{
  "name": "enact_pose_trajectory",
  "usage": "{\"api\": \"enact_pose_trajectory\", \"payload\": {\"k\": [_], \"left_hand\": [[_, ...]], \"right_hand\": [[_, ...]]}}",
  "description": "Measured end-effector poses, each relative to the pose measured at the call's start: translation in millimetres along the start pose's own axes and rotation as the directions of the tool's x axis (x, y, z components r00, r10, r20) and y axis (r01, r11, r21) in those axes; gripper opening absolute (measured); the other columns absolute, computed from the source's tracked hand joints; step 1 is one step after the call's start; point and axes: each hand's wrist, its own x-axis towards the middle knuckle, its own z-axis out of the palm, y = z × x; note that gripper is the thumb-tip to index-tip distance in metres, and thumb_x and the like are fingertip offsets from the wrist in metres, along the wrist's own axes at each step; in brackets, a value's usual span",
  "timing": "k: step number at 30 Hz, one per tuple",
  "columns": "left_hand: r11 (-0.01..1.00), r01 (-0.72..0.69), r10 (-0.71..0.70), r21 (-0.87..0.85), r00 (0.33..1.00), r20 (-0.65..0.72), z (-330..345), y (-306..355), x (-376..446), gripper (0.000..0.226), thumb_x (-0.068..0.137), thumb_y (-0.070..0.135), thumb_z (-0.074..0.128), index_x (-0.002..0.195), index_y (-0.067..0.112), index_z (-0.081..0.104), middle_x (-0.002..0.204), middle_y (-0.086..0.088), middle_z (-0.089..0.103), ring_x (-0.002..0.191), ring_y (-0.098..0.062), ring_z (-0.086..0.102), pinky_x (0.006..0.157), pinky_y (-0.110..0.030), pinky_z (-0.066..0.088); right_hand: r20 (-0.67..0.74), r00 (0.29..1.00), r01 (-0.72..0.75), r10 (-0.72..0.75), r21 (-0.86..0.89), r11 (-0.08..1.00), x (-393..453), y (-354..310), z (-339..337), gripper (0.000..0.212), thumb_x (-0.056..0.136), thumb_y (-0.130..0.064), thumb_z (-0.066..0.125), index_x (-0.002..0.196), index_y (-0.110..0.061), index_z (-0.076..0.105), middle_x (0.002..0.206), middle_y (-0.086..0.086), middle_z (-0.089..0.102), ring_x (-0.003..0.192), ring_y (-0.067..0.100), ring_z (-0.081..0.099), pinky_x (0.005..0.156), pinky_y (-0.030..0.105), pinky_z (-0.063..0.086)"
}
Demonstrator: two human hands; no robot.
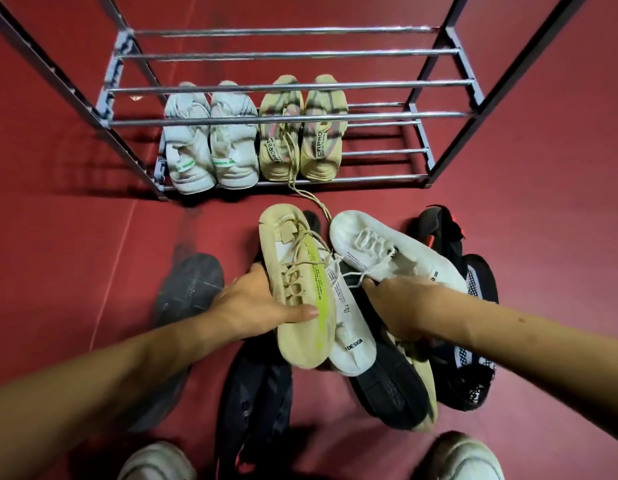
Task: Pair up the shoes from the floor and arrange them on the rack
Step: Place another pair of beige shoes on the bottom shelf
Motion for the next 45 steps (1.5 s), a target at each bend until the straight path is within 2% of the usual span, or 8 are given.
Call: {"api": "enact_pose_trajectory", "payload": {"k": [3,5,7,9,12,23,32,45], "left_hand": [[1.0,-0.004,0.004,-0.03,1.0,0.016,0,1,2,0.098,0.035,0.077,0.081,0.116,0.03,0.051,0.108,0.007,0.067,0.093,-0.023,0.07,0.073,-0.04,0.06],[1.0,-0.021,0.021,-0.018,0.999,0.026,0,1,0,0.1,0.038,0.076,0.079,0.12,0.029,0.048,0.114,0.006,0.066,0.099,-0.023,0.069,0.077,-0.037,0.058],[1.0,-0.017,0.017,-0.019,1.0,0.002,2,-1,-2,0.103,0.037,0.077,0.078,0.122,0.028,0.045,0.12,0.008,0.062,0.107,-0.019,0.064,0.086,-0.035,0.054],[0.998,-0.019,0.019,-0.054,1.0,-0.015,2,-5,-3,0.105,0.036,0.076,0.078,0.122,0.028,0.043,0.122,0.01,0.061,0.112,-0.016,0.061,0.093,-0.035,0.052],[0.994,-0.032,0.03,-0.106,0.999,-0.022,4,-11,-4,0.106,0.038,0.074,0.081,0.124,0.026,0.043,0.124,0.012,0.062,0.114,-0.015,0.06,0.095,-0.035,0.05],[0.994,-0.073,0.07,-0.078,0.997,-0.031,6,-16,-6,0.105,0.05,0.071,0.081,0.132,0.021,0.039,0.133,0.005,0.057,0.123,-0.02,0.055,0.099,-0.034,0.046],[0.993,-0.069,0.067,-0.092,0.997,-0.024,10,-13,-10,0.109,0.049,0.071,0.08,0.136,0.021,0.036,0.133,0.005,0.058,0.123,-0.019,0.057,0.103,-0.039,0.046],[0.978,-0.168,0.189,0.121,0.962,-0.196,-56,-27,1,0.027,0.088,0.053,0.063,0.097,0.028,0.063,0.073,0.014,0.061,0.073,-0.01,0.058,0.06,-0.028,0.04]], "right_hand": [[0.208,0.977,-0.037,0.044,-0.036,0.999,-2,-11,-4,0.068,0.082,-0.004,0.064,0.142,0.002,0.033,0.124,0.012,0.065,0.103,0.031,0.067,0.076,0.04,0.049],[0.389,0.921,-0.079,0.037,0.091,0.993,6,-9,-15,0.011,0.088,0.0,0.054,0.095,0.003,0.061,0.084,0.008,0.076,0.063,0.017,0.07,0.071,0.035,0.052],[0.51,0.86,-0.144,0.029,0.187,0.972,19,-2,-21,0.031,0.095,0.001,0.04,0.068,-0.001,0.055,0.043,0.001,0.063,0.034,0.006,0.057,0.061,0.029,0.049],[0.612,0.79,-0.131,0.02,0.136,0.982,18,0,-27,0.031,0.1,-0.004,0.038,0.083,0.003,0.062,0.065,0.005,0.074,0.055,0.007,0.069,0.067,0.029,0.048],[0.367,0.928,-0.002,0.064,-0.168,0.986,10,-11,-4,0.049,0.096,-0.013,0.053,0.143,-0.004,0.042,0.133,0.006,0.063,0.108,0.024,0.065,0.083,0.035,0.049],[0.054,0.998,-0.01,0.034,-0.386,0.922,15,-15,26,0.087,0.093,-0.024,0.058,0.155,-0.003,0.001,0.149,0.005,0.047,0.129,0.025,0.053,0.094,0.036,0.047],[0.043,0.998,0.056,-0.046,-0.287,0.956,27,-1,19,0.043,0.087,-0.033,0.07,0.125,-0.015,0.061,0.121,0.0,0.068,0.107,0.023,0.066,0.076,0.034,0.054],[-0.31,0.9,0.212,-0.305,-0.3,0.93,28,10,46,0.017,0.09,-0.002,0.047,0.089,-0.008,0.063,0.088,0.009,0.071,0.078,0.032,0.067,0.054,0.034,0.038]]}}
